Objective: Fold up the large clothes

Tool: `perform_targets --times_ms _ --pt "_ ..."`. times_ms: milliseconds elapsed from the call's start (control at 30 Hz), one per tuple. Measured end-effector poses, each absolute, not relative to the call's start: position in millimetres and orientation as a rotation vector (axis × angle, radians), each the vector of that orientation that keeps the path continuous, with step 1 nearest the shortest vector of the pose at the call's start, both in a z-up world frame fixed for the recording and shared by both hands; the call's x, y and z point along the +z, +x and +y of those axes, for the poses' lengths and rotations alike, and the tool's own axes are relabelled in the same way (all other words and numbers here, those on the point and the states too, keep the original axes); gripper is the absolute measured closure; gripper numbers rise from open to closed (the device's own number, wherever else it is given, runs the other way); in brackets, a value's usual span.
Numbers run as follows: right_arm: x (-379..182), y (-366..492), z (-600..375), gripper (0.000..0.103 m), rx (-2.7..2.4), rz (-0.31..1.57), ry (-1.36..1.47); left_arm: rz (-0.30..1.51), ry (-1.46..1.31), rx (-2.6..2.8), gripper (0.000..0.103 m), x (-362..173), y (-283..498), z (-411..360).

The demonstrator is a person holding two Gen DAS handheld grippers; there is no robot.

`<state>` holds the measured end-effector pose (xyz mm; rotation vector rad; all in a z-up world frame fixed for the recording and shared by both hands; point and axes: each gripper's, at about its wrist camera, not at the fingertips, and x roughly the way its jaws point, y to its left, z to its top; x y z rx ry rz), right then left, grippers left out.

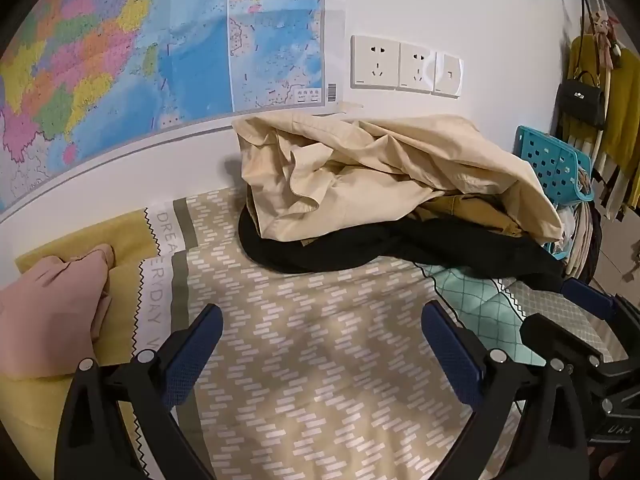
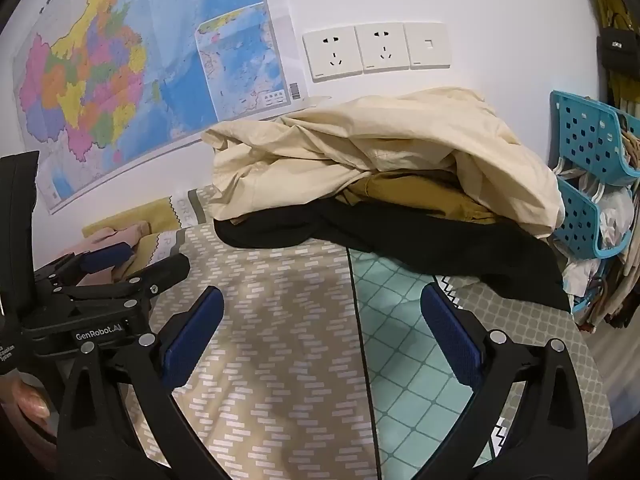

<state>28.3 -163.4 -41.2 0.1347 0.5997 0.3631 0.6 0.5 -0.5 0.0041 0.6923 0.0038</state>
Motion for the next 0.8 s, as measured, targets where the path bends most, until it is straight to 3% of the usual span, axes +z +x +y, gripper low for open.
perform_targets --times_ms 800 --pt "-40.5 28.3 -168.9 0.006 0.353 0.603 0.145 0.666 0.001 -0.012 0.007 7.6 -4.5 -6.3"
